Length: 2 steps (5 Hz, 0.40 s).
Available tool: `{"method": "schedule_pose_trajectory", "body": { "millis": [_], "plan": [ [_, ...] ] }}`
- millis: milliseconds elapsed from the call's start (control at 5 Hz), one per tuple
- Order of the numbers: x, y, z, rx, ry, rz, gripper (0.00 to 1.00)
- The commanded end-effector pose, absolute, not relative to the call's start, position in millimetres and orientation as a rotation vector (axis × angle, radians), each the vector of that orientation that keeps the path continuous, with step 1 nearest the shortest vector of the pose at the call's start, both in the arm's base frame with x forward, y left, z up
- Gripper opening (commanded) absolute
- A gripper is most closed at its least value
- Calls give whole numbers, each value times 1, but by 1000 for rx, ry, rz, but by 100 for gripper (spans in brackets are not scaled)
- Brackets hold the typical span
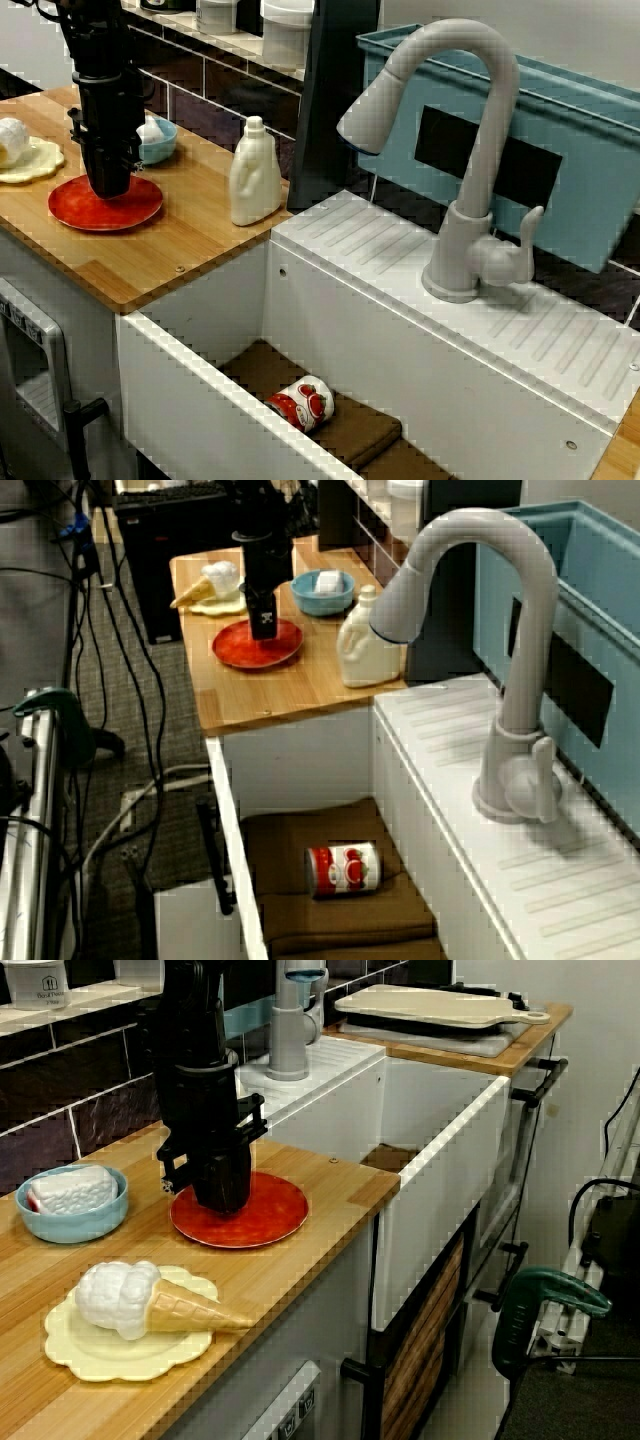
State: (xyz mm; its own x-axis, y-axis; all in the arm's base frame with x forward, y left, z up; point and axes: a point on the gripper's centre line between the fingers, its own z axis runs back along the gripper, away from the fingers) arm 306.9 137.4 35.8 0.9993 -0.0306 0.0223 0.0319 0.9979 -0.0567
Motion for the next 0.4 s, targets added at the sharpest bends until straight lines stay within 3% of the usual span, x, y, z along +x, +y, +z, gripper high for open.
{"method": "schedule_pose_trajectory", "body": {
  "millis": [0, 200],
  "plan": [
    [314, 138, 54, -19, -88, -32, 0],
    [314, 128, 44, -1, -82, -41, 0]
  ]
}}
